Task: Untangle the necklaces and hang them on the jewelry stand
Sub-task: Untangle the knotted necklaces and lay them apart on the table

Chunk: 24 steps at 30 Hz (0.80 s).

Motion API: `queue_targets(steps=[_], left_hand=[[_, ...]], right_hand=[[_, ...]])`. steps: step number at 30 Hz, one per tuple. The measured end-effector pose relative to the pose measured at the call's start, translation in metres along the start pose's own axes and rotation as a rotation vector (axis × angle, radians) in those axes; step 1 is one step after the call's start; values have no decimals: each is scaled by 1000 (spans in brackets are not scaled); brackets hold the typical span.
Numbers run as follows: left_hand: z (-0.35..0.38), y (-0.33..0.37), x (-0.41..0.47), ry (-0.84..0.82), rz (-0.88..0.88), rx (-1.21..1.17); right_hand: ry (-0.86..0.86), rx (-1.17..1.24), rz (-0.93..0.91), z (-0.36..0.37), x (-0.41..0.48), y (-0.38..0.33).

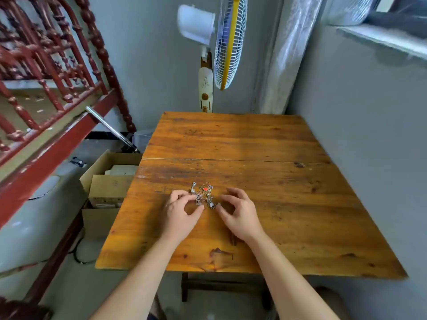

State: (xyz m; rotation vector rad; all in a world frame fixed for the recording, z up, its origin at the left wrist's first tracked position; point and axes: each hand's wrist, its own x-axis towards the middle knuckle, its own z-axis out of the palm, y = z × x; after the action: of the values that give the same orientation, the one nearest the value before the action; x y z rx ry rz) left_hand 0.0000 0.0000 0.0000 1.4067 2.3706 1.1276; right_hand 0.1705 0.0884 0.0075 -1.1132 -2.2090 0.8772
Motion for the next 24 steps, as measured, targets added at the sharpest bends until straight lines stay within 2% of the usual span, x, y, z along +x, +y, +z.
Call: queue_targets(steps=[10,17,24], left_hand=[[3,0,3,33,14,138],[3,6,-4,20,172,213],[16,20,-25,-121,305,328]], right_hand=[[-26,-121,-56,0,-6,6],[79,-141,-63,-2,-39,19],[118,-106,-38,-3,-47,21]])
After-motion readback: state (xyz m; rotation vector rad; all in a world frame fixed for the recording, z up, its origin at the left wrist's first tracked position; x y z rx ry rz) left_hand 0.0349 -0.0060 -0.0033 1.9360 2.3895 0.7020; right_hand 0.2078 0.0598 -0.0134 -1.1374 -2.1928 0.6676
